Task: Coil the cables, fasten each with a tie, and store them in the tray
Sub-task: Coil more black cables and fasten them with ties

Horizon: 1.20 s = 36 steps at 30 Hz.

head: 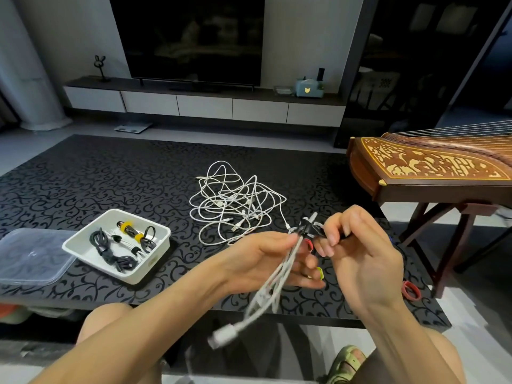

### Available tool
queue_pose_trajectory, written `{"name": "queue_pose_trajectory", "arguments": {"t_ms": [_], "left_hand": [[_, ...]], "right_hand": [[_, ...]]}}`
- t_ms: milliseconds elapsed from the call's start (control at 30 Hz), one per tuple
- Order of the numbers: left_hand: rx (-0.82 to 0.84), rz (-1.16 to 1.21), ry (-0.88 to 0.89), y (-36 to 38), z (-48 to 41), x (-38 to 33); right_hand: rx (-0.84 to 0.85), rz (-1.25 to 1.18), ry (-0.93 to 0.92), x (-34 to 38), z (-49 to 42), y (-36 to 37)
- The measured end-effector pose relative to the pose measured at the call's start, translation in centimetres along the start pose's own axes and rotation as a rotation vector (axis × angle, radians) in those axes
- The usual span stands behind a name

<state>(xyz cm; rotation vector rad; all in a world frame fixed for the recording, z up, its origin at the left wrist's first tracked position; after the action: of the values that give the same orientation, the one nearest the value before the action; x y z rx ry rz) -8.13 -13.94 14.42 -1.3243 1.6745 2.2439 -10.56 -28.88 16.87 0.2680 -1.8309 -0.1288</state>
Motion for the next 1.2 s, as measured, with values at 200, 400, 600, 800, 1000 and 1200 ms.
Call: {"name": "queue_pose_trajectory", "arguments": {"t_ms": [200, 400, 600, 800, 1000, 1200], "left_hand": [[-0.283, -0.359, 0.113, 0.5, -0.1, 1.0], [-0.521, -0.577, 0.241, 0.8, -0.9, 1.6], [-0.382, -0.279, 0.237, 1.1, -0.4, 0.8], [-0.399, -0.369, 0.325, 0.8, -0.3, 0.9], [-0.439, -0.453, 0.346, 0.0, -0.1, 1.2], [-0.717, -1.104, 0.533, 0.1, -1.4, 1.6]], "right_hand": [[-0.026, 0.047, 0.034, -0.5, 0.2, -0.1], [-0.015, 0.249, 0.022, -1.8, 1.5, 0.5], [-0.087, 0.159, 0.225, -1.3, 1.2, -1.2], [0.104, 0.504, 0.346, -0.7, -0.8, -2.1], [0.227, 0.813, 0.346, 0.0, -1.8, -2.1], [0.09, 0.821, 0.314, -0.2, -1.9, -0.4]]}}
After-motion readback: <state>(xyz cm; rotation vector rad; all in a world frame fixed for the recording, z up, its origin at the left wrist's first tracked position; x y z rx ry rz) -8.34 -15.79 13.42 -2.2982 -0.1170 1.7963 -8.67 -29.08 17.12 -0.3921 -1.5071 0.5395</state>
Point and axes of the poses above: each hand's wrist, its own z-axis away from the middle knuckle, its own y-axis out of the palm, x = y × z, the point moved 1 cm from there along -z, towards the middle knuckle, and after that the axes turned 15 degrees about z, right-handed, at the moved point
